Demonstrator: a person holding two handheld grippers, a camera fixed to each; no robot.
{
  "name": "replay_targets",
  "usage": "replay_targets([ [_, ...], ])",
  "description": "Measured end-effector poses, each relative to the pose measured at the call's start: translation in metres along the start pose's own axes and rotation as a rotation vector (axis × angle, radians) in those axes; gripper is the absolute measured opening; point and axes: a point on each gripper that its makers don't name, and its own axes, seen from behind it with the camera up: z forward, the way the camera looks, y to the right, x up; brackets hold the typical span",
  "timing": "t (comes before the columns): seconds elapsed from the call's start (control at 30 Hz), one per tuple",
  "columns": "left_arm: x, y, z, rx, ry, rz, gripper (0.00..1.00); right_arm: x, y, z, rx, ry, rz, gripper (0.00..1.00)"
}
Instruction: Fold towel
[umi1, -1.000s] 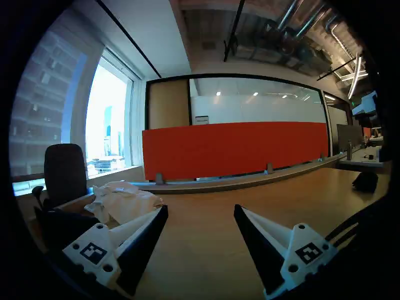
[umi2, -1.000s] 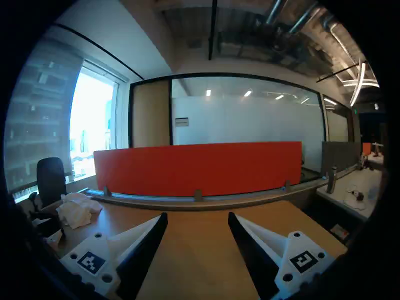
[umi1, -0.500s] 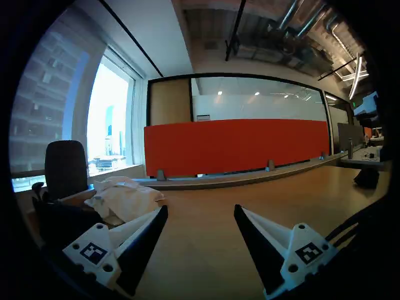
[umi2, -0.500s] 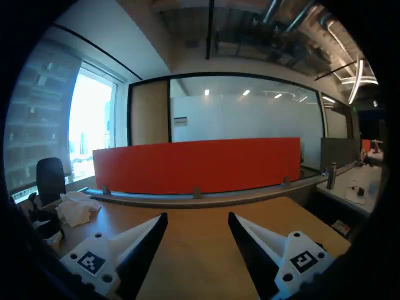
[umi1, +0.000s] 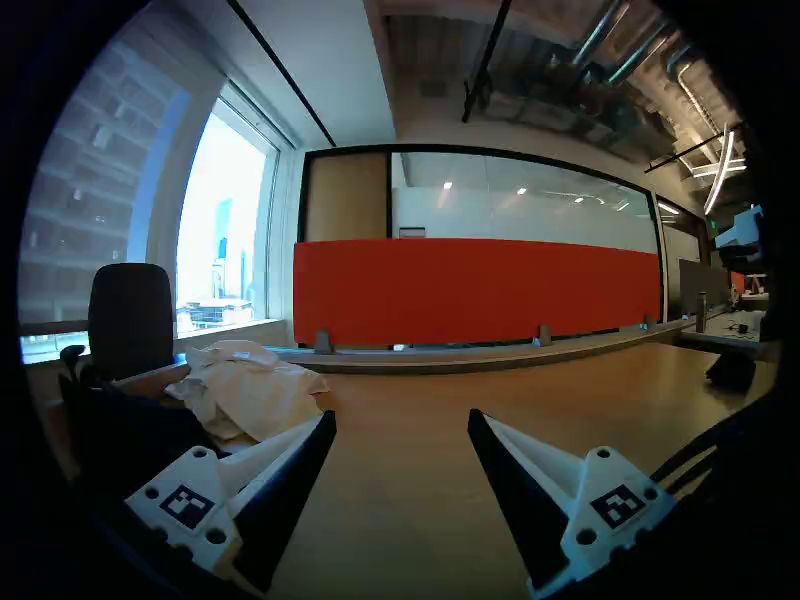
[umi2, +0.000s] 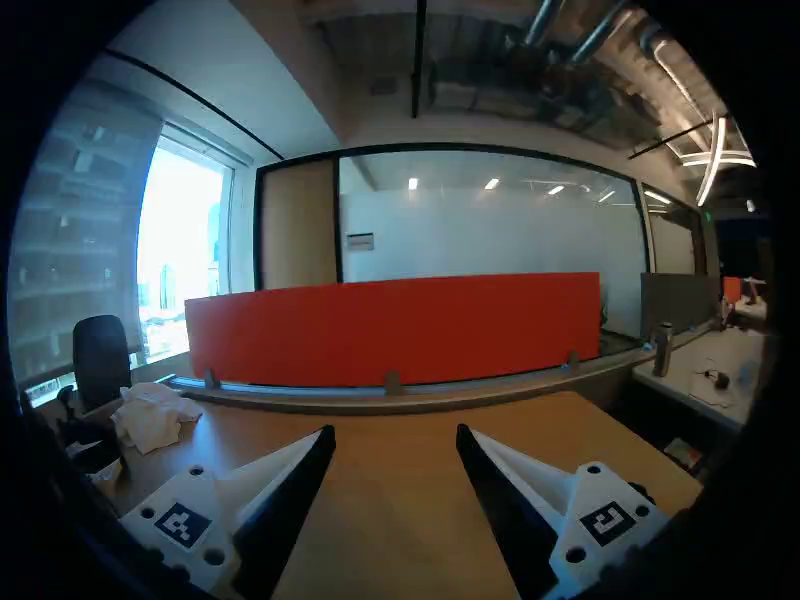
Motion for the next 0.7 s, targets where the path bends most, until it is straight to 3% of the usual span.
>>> replay_targets([
  [0.7,-0.007,0.0,0.002,-0.001,-0.012,0.0,0.98,-0.021,0.013,0.013,-0.017,0.034,-0.012,0.93],
])
